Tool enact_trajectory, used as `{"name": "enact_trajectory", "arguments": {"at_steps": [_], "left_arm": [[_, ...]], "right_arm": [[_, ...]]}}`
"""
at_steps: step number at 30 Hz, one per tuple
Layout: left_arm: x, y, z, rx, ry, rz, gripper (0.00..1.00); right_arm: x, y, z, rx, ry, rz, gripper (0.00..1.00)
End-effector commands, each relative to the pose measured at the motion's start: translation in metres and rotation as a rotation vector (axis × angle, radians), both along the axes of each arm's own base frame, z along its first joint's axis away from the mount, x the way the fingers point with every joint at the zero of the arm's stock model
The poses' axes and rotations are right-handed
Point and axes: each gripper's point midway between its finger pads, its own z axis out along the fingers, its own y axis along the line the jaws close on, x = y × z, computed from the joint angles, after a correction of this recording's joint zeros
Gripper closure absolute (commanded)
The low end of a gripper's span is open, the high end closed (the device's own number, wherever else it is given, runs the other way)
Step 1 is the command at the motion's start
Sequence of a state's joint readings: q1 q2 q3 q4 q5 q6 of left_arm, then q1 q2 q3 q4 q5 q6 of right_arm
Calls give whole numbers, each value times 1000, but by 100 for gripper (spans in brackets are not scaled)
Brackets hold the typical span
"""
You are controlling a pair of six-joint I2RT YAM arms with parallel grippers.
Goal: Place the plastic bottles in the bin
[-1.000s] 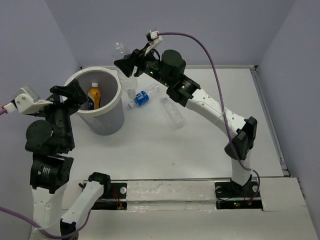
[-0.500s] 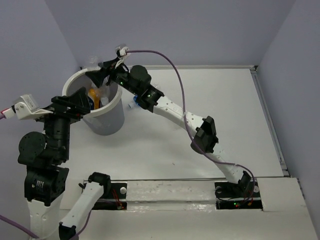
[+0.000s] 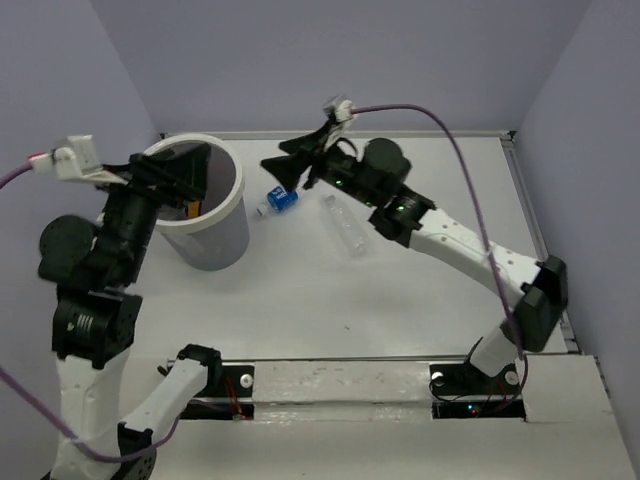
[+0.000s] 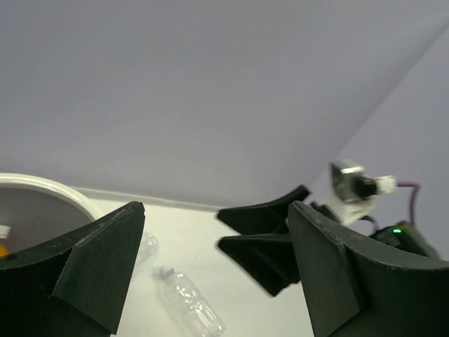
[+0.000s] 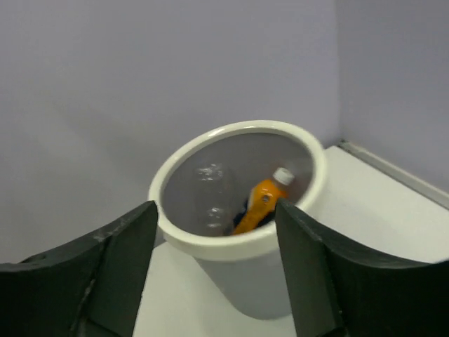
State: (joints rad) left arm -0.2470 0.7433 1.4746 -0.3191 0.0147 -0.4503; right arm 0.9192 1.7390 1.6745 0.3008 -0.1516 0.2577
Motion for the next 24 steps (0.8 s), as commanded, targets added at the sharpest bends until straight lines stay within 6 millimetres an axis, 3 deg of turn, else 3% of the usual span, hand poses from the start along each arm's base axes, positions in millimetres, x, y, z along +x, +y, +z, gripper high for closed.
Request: {"name": "enact_trajectory", "arguments": {"at_steps": [1,2,3,5,6,10,16,24], "left_arm": [[77,-61,-64,66,195,-191,8],[87,-74,-74,89,219,-160,8],[110,-89,-92,128,275,-120,8],[124,-119,-100,225,291,-73,8],[150,-140,-129,288,361,-72,8],[199,-170,-167,392,439,-47,8],[258,-201,-240,573,585,-20,4],[291,-192,-321,854,647,39,1]], "right_arm": [[34,-96,-83,-50,208,-138,34],[29,-115,-86,-61,224,-141,34],[44,-143,-115,-130,288,-213,34],[54,-183,-152,-201,360,-298,31],[53,-193,-170,-245,392,-304,29],[55,-224,-225,-379,496,-339,17],[64,-232,-277,-485,586,-333,11],[67,-222,-303,-486,654,-269,11]]}}
